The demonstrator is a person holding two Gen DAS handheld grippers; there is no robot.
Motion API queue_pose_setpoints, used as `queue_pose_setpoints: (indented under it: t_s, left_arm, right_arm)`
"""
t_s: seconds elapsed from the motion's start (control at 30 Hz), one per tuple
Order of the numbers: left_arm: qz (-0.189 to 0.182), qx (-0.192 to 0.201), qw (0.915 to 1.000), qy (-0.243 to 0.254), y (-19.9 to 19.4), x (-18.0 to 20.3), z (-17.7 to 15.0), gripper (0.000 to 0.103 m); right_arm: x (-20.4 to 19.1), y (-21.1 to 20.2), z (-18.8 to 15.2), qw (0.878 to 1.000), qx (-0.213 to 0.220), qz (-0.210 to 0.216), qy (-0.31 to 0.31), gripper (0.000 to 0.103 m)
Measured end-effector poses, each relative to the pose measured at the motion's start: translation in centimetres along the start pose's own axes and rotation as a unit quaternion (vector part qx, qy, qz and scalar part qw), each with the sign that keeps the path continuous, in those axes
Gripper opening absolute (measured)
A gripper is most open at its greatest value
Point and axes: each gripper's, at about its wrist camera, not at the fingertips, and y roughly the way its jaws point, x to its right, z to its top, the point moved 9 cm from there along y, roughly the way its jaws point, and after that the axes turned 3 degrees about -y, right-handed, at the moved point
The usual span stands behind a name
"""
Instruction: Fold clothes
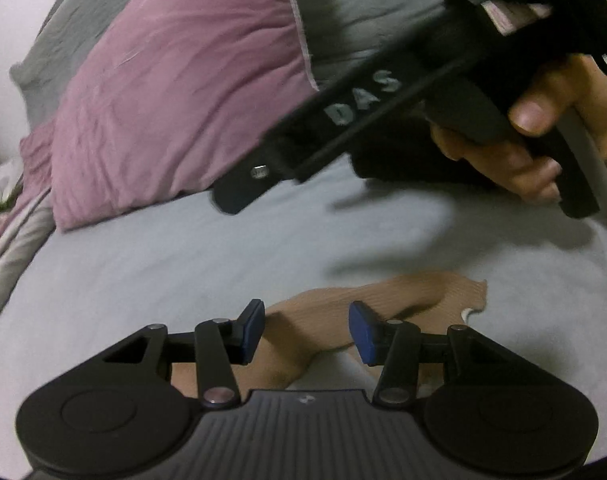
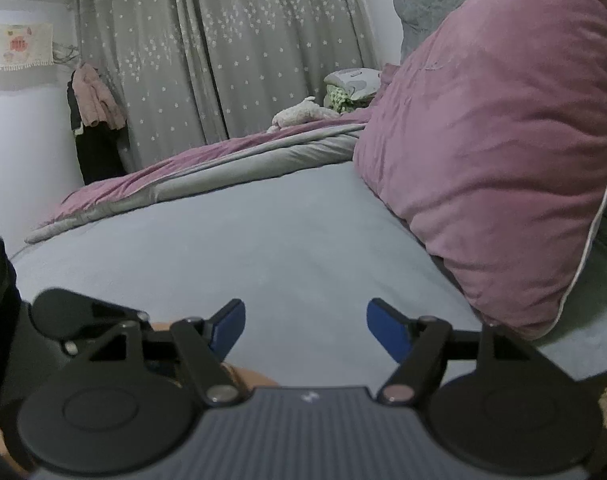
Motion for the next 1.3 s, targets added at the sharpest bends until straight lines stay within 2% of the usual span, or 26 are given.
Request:
queue_pose_setpoints:
  t_s: [0.13, 0.3, 0.33, 0.37, 0.4, 0.43, 0.57, 0.7, 0.9, 1.07, 1.3]
  left_arm:
    - [-0.006, -0.004, 0.9994, 0.034, -0.1, 1.0, 0.7, 0.047]
    - [-0.029, -0.043, 0.9976, 0.047, 0.8, 1.6, 0.3, 0.048]
    - [-0.032, -0.045, 0.9975, 0.044, 0.9, 1.6, 0.2, 0.044]
    - [-0.037, -0.044, 0.9976, 0.039, 0.9, 1.6, 0.1, 0.024]
    - [-0.044, -0.041, 0.9977, 0.03, 0.9, 1.6, 0.2, 0.011]
    - [-0.051, -0.037, 0.9978, 0.02, 0.8, 1.5, 0.3, 0.007]
    - [-0.029, 0.0, 0.9992, -0.028, 0.3, -0.6, 1.7, 0.006]
    - [0.002, 0.031, 0.9956, -0.088, 0.2, -3.8, 3.2, 0.006]
    - [0.037, 0.038, 0.9812, -0.186, 2.9, -8.6, 4.3, 0.006]
    - [0.073, 0.043, 0.9631, -0.255, 5.4, -12.7, 3.8, 0.006]
    - [0.128, 0.013, 0.9461, -0.297, 8.4, -15.8, 1.6, 0.007]
  right_arm:
    - [0.1, -0.3, 0.2, 1.0, 0.008, 0.002, 0.003, 0.072]
    - [0.1, -0.8, 0.6, 1.0, 0.018, 0.01, 0.012, 0.073]
    - [0.1, -0.8, 0.6, 1.0, 0.019, 0.011, 0.012, 0.073]
    - [0.2, -0.7, 0.6, 1.0, 0.018, 0.012, 0.012, 0.073]
    - [0.2, -0.7, 0.6, 1.0, 0.018, 0.012, 0.011, 0.074]
    - [0.2, -0.7, 0.6, 1.0, 0.017, 0.012, 0.011, 0.074]
    - [0.5, -0.7, 0.5, 1.0, 0.016, 0.006, 0.011, 0.074]
    - [1.1, -1.2, 0.7, 0.999, 0.025, 0.003, 0.022, 0.074]
    - [2.3, -1.6, 0.9, 0.999, 0.033, -0.01, 0.038, 0.074]
    - [3.0, -1.2, 0.6, 0.998, 0.03, -0.012, 0.055, 0.074]
    - [3.0, 0.1, -0.1, 0.998, 0.016, -0.008, 0.062, 0.074]
